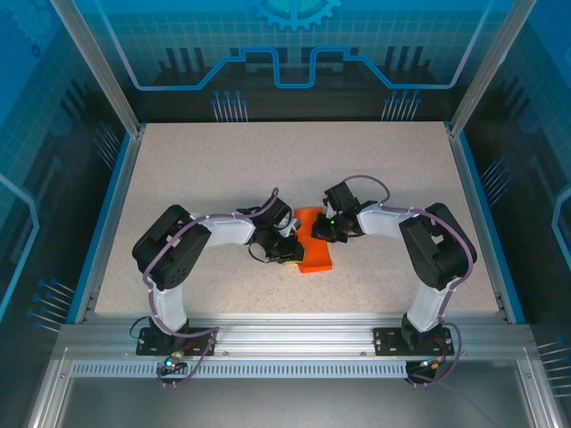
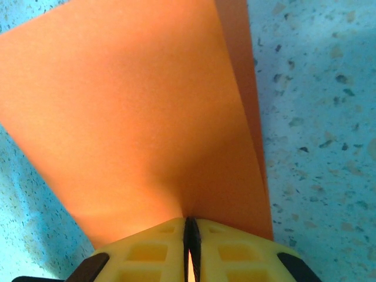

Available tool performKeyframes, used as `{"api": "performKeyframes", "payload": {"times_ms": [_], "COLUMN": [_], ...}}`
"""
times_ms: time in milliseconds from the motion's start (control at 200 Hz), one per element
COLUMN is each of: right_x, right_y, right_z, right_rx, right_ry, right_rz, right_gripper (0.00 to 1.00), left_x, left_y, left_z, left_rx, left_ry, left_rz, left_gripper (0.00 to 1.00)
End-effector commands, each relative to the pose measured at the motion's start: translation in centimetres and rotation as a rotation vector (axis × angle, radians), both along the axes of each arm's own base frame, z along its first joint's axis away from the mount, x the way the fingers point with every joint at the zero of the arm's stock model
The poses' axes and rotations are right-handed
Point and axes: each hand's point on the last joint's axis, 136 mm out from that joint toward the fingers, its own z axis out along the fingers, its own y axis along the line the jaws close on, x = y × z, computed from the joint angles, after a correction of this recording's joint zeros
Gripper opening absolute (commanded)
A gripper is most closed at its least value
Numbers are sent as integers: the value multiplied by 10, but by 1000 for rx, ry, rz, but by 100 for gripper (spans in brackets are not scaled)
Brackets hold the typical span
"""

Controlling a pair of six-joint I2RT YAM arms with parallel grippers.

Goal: Fold a paper plane with a square sheet of paper (fold left side to right side)
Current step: First fold the square sheet of paper in half at the center of the table.

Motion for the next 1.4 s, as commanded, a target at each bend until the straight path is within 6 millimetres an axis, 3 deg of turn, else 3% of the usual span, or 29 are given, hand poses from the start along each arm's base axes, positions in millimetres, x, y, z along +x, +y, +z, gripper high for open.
{"api": "performKeyframes", "payload": {"times_ms": [0, 190, 460, 765, 950, 1150, 1396], "right_x": [-28, -30, -30, -30, -30, -30, -31], "right_y": [-26, -27, -26, -26, -26, -28, -29], "right_z": [-34, -35, -34, -33, -33, -33, -33], "right_rx": [-135, -135, -131, -131, -131, -141, -146], "right_ry": [128, 133, 129, 126, 128, 130, 135], "right_rz": [-24, -26, -21, -17, -16, -17, -16], "right_gripper": [13, 13, 13, 14, 13, 13, 13], "left_x": [-31, -32, -3, 9, 1, -22, -54], "left_y": [9, 8, -1, -17, -19, -8, 5], "left_z": [-8, 5, 35, 17, 4, -8, -10], "left_rx": [31, -5, -44, -60, -56, -8, 13], "left_ry": [79, 48, -49, -18, 30, 77, 112], "left_rz": [-20, 0, 34, 18, 0, -34, -95], "left_gripper": [19, 19, 20, 18, 18, 18, 17]}}
